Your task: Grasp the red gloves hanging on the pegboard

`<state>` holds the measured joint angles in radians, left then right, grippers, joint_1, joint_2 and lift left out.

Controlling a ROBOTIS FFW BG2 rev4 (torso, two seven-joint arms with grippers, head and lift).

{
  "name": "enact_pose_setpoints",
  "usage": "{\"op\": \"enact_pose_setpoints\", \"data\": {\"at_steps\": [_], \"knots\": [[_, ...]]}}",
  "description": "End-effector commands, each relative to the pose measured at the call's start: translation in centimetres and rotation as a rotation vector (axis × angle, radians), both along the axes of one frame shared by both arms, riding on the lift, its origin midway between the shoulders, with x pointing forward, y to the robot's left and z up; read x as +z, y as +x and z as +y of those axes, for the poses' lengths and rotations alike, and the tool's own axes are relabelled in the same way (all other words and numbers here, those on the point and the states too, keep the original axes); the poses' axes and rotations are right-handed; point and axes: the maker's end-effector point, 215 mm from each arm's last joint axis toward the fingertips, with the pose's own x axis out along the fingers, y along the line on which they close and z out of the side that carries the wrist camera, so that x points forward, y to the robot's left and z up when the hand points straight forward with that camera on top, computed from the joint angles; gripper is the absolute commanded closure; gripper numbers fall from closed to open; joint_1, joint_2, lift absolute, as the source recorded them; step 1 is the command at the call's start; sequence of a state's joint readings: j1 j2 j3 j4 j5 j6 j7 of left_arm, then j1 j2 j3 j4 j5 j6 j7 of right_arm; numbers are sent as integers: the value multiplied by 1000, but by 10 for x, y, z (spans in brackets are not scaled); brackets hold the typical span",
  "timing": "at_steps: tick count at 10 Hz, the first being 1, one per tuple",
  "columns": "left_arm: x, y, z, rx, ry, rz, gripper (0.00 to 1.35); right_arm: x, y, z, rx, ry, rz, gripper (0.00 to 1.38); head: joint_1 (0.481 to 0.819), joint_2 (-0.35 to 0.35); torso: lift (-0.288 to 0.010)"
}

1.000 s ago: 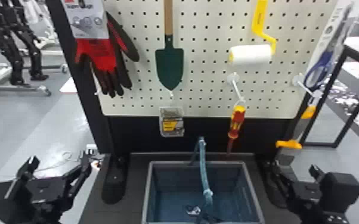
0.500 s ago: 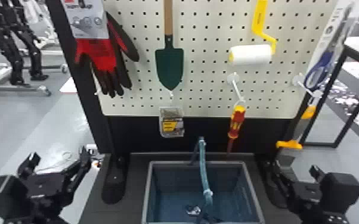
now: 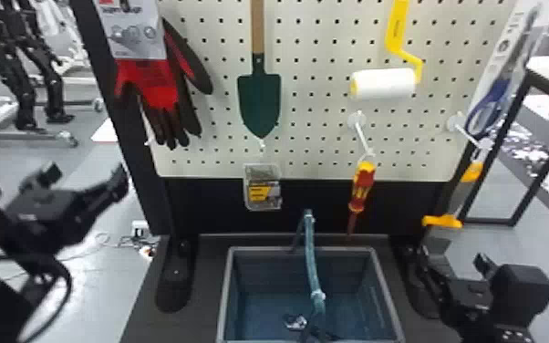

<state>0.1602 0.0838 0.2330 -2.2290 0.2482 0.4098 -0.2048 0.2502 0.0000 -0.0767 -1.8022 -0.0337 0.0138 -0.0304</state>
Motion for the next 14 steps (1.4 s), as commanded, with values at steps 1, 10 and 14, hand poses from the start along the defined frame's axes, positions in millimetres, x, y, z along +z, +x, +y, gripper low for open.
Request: {"op": "enact_pose_setpoints", "data": {"at_steps": [1,10,14], "knots": [[33,7,14,-21,11,2,162,0,1,0,1,1,0,323,549,0,-100],[158,21,36,-312,-25,-209,153,6,8,2,4,-8,-10,323,549,0,-100],[153,53,22,-494,-44,-164,159,9,9,2,4,-8,-16,323,549,0,-100]]}}
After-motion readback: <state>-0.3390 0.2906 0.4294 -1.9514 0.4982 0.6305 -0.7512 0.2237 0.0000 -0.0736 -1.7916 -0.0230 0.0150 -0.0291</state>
